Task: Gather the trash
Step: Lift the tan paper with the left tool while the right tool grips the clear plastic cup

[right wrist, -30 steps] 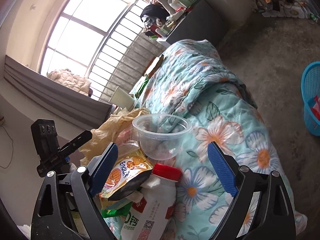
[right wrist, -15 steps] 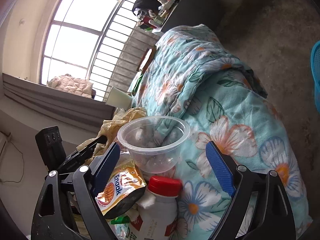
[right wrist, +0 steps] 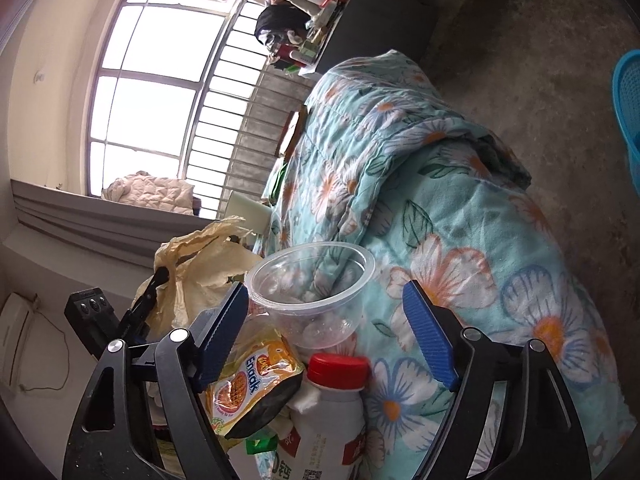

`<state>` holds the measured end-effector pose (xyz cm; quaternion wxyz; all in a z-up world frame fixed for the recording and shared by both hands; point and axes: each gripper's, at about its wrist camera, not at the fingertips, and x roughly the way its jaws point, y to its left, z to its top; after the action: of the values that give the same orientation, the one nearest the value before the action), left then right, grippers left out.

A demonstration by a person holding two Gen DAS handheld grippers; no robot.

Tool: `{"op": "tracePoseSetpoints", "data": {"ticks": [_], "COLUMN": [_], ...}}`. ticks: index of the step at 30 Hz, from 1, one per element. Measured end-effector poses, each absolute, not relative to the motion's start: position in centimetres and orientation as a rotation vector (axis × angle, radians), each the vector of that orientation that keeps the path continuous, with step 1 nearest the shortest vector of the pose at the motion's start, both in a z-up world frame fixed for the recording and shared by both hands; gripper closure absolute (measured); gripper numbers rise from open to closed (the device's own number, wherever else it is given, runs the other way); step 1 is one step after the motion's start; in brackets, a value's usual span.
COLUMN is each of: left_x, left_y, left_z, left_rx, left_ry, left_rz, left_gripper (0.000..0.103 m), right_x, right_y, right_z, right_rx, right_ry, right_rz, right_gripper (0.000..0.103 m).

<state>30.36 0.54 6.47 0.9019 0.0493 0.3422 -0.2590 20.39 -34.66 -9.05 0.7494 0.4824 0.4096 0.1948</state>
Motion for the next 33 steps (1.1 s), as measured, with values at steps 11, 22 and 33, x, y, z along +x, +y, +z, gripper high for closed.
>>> {"op": "tracePoseSetpoints", "data": {"ticks": [11,22,33], "left_x": [28.4,27.1,26.8], "left_y": [3.7,5.3,5.2], "left_z": [9.6,10.9,11.1], "left_rx": [-0.003,-0.067,-0.097], "left_ry": [0.589,0.527,0.498], "left_rz": [-0.489,-0.523,-0.577], "left_gripper": [0.099,0.099,0.099], "right_x": [19.6,22.5,22.5], "right_y": [-34.7,-34.6,-33.3], "right_z": [-7.8,-11.0,-9.0], "right_rx": [0.998,1.124,0.985], "right_ry": [0.893,1.072,1.136], "right_rz": [0.391,0.371,0.379], "right_gripper": [0.04,0.055,0.097]}}
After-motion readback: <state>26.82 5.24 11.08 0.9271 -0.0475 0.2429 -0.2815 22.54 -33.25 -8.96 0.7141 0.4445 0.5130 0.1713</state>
